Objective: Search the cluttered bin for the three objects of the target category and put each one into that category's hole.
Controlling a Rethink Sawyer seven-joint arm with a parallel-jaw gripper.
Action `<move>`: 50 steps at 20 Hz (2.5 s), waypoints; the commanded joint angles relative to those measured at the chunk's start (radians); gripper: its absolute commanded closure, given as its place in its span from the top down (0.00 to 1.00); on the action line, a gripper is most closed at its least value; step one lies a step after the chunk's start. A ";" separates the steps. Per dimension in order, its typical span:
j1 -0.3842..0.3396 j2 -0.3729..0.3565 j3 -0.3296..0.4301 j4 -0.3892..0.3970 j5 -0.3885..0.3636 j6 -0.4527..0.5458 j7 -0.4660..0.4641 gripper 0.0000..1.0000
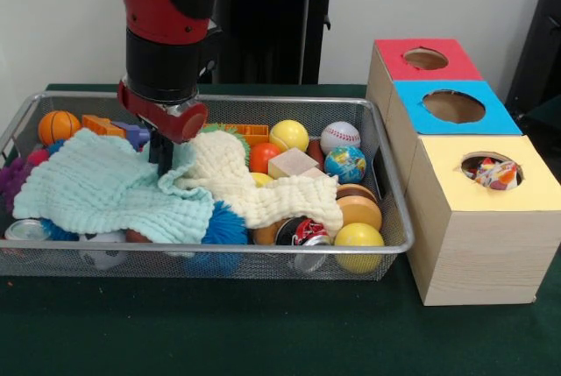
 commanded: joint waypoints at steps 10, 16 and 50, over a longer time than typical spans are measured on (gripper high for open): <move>-0.100 0.166 0.152 -0.055 -0.056 0.029 -0.156 0.00; -0.085 0.188 0.126 -0.064 -0.099 -0.045 -0.115 0.00; -0.006 -0.032 0.038 0.060 -0.080 0.124 -0.081 0.00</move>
